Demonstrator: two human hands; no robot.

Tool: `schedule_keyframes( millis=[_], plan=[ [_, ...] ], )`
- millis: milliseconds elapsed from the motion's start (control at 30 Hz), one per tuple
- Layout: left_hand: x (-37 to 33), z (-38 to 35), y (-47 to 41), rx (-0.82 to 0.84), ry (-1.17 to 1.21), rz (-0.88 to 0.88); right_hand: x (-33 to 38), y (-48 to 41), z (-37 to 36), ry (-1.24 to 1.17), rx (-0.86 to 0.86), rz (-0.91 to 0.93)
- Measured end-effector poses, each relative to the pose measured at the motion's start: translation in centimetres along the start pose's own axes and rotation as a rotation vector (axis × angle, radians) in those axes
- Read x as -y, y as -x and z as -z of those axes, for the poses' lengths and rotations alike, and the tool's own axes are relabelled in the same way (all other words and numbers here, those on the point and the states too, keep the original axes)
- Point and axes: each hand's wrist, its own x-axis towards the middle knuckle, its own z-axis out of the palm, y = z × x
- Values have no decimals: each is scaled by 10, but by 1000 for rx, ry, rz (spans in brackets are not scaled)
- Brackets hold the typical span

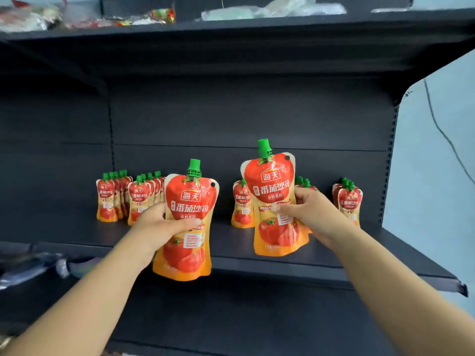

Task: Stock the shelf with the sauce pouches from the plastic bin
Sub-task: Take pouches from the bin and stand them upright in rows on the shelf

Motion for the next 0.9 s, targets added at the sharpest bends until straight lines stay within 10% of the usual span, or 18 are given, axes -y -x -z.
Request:
schedule_keyframes(
  millis=[900],
  plan=[
    [171,-49,-215,-101,107,114,-211,-186,-69,-129,-216,-205]
  ],
)
